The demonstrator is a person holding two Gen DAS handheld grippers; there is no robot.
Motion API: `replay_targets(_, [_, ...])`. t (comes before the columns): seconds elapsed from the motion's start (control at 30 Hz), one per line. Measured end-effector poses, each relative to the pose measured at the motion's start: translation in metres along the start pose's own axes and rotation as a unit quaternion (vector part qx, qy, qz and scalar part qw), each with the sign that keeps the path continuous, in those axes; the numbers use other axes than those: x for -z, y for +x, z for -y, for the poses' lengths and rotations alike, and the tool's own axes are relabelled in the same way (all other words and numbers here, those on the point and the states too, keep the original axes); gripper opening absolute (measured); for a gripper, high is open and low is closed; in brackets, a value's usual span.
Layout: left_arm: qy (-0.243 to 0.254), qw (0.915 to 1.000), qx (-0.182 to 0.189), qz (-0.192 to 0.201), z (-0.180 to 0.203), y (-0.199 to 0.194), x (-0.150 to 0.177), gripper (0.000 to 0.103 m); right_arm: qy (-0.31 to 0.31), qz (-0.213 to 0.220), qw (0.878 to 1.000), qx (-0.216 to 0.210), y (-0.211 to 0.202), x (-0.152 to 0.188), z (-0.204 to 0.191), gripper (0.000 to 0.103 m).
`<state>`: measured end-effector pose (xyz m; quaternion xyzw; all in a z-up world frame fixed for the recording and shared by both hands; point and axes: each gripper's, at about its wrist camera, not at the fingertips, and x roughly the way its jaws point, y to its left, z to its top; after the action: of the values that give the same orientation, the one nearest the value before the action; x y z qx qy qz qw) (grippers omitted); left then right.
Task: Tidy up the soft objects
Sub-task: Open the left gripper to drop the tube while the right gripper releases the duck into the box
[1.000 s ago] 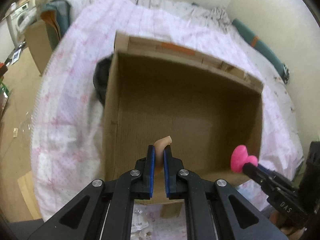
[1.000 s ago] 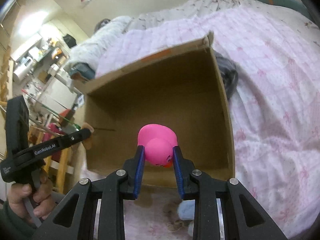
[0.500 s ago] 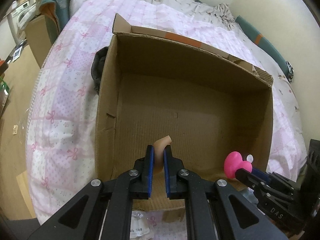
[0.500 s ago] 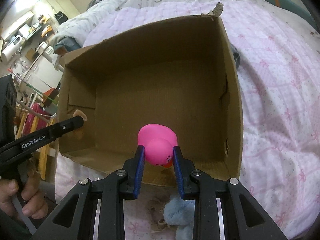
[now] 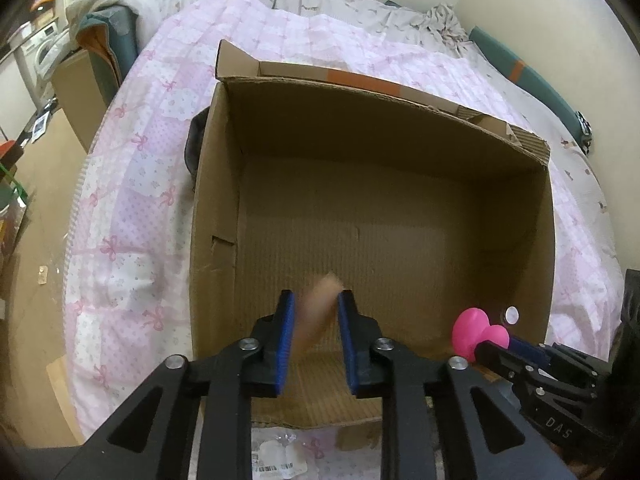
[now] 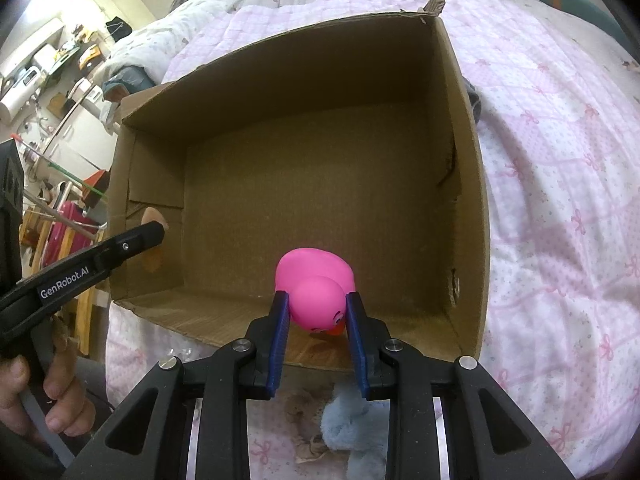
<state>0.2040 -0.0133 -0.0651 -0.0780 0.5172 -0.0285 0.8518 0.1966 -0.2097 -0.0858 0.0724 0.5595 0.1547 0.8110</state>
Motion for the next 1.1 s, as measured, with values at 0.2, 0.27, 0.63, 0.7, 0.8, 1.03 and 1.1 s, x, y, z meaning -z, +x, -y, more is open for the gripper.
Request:
replay_targets(0.2, [0.008, 1.0000, -0.003, -0.001, 0.003, -0.001, 0.001, 0.032, -0.004, 0.000, 1.000, 0.002, 0.001, 0.001, -0.002, 0.030])
replay_targets(0.27, [0.011, 0.9999, -0.009, 0.002, 0.004, -0.001, 0.001, 0.049, -0.005, 0.000, 1.000, 0.002, 0.001, 0.001, -0.003, 0.030])
replay_targets(0.63, [0.036, 0.9989, -0.028, 0.014, 0.015, 0.000, 0.004, 0.064, 0.001, -0.001, 1.000, 0.002, 0.002, 0.001, -0.002, 0.030])
replay_targets(0.7, [0.032, 0.9989, -0.031, 0.012, 0.015, 0.001, 0.004, 0.064, 0.000, 0.001, 1.000, 0.002, 0.002, 0.001, -0.002, 0.030])
replay_targets(0.8, [0.024, 0.9993, -0.028, 0.011, 0.012, 0.002, 0.003, 0.064, 0.002, 0.001, 1.000, -0.001, 0.002, 0.002, -0.001, 0.030])
replay_targets(1.03, [0.025, 0.9992, -0.027, 0.016, 0.005, -0.001, 0.002, 0.064, 0.003, 0.016, 1.000, -0.007, -0.005, 0.002, 0.001, 0.030])
replay_targets(1.1, [0.029, 0.9990, -0.029, 0.018, 0.005, -0.002, 0.003, 0.064, 0.004, 0.021, 1.000, -0.010, -0.008, 0.003, 0.002, 0.030])
